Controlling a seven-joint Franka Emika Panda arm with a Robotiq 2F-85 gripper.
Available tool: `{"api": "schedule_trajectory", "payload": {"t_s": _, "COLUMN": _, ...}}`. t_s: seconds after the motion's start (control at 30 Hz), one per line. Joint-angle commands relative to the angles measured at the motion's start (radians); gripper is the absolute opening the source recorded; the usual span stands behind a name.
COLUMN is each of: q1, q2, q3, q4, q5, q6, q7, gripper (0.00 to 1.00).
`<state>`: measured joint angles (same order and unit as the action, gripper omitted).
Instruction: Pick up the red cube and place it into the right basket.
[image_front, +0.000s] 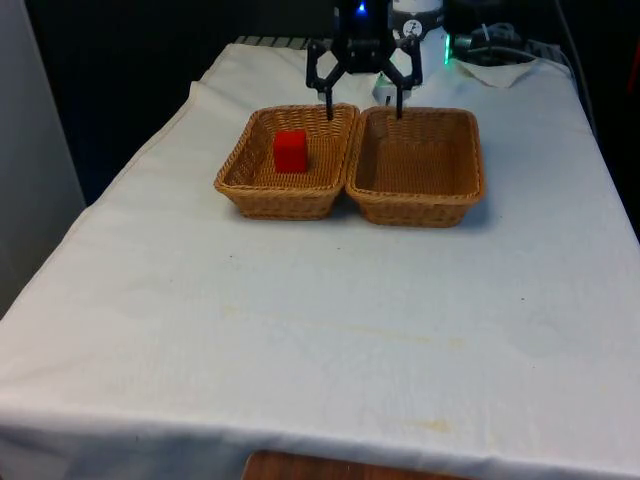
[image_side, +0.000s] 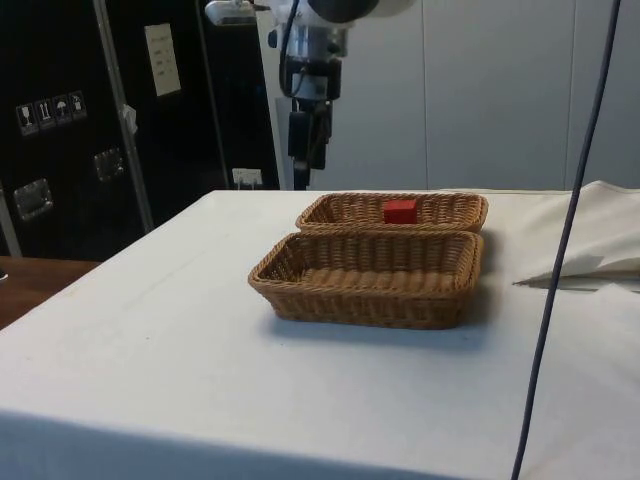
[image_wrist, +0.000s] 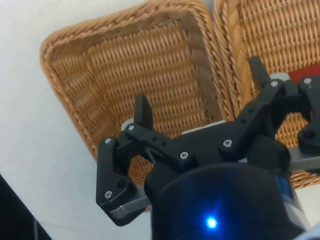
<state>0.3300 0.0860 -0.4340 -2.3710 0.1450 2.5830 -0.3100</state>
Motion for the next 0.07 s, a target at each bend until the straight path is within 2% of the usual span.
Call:
{"api": "schedule_trajectory", "payload": {"t_s": 0.0, "q1": 0.004, "q2": 0.010, "q3": 0.004, "q4": 0.013, "q5": -0.003, "q6": -0.011, "q7": 0.019, "gripper": 1.00}}
{"api": "schedule_trajectory", "payload": {"t_s": 0.03, "q1": 0.000, "q2": 0.003, "q3": 0.005, "q4": 0.005, "q5": 0.000, "q6": -0.004, "q7": 0.006, "gripper": 1.00}}
